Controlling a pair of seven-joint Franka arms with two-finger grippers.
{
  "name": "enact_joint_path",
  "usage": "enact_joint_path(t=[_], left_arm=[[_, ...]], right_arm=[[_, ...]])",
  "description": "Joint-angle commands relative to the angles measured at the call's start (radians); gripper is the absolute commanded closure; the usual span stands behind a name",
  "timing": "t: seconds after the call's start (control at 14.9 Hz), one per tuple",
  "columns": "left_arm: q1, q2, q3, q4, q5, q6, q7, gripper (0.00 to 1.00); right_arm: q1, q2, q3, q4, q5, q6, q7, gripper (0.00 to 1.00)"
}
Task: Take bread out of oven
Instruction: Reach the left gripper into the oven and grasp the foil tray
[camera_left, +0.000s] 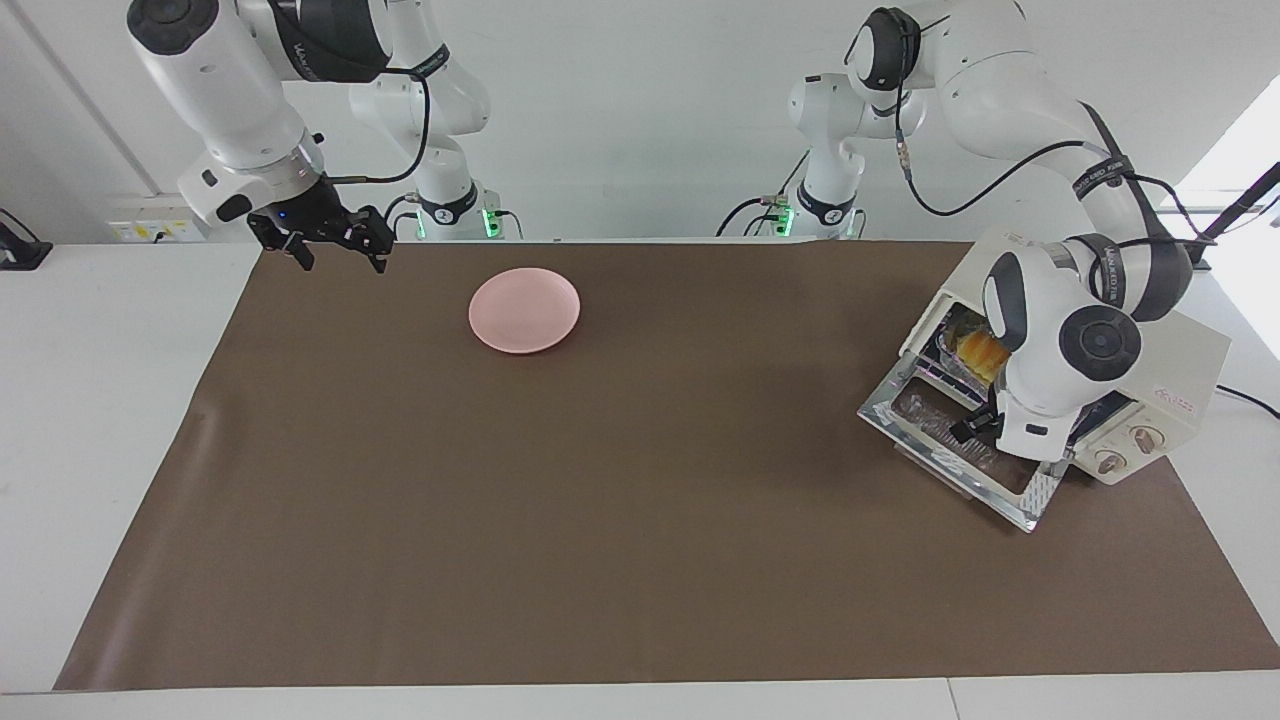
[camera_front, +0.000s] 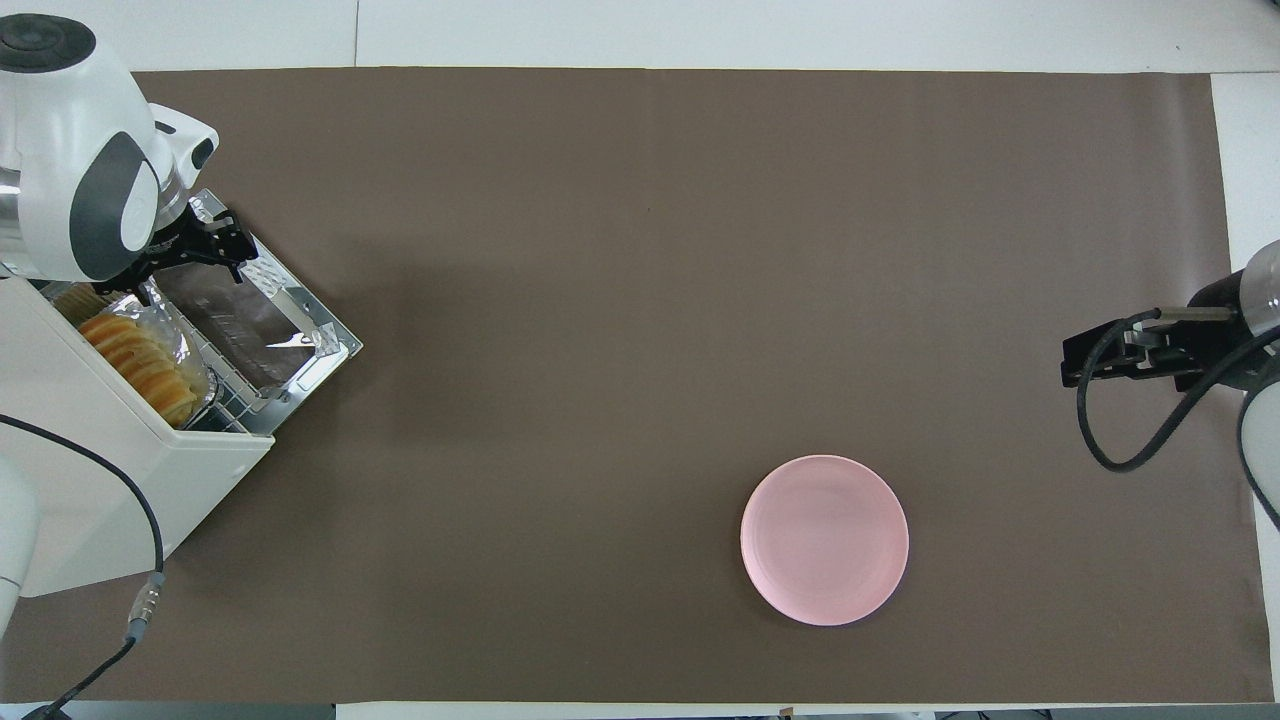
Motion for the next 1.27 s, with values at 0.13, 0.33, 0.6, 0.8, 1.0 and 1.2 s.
enact_joint_path(t=[0.13, 0.33, 0.6, 0.8, 1.0, 1.2], left_arm=[[-0.017, -0.078, 0.011, -0.125, 0.031, 0.054, -0.057, 0.33], [-0.005, -0.095, 0.011, -0.153, 0.031, 0.040, -0.048, 0.97], [0.003, -0.101, 0.011, -0.148, 0.034, 0.019, 0.056, 1.00], [-0.038, -0.082, 0.004, -0.062, 0.031, 0.013, 0.070, 1.00], [-0.164, -0.052, 0.002, 0.002, 0.011, 0.017, 0.070, 1.00], [-0.251, -0.023, 0.002, 0.076, -0.093, 0.002, 0.068, 1.00]], right_arm=[[-0.012, -0.003, 0.007, 0.007, -0.012, -0.015, -0.020, 0.00], [-0.012, -0.003, 0.007, 0.007, -0.012, -0.013, -0.020, 0.00], [-0.012, -0.003, 0.007, 0.007, -0.012, -0.013, -0.020, 0.00], [-0.012, -0.003, 0.007, 0.007, -0.012, -0.015, -0.022, 0.00], [-0.012, -0.003, 0.007, 0.007, -0.012, -0.015, -0.020, 0.00], [-0.012, -0.003, 0.007, 0.007, -0.012, -0.013, -0.022, 0.00]])
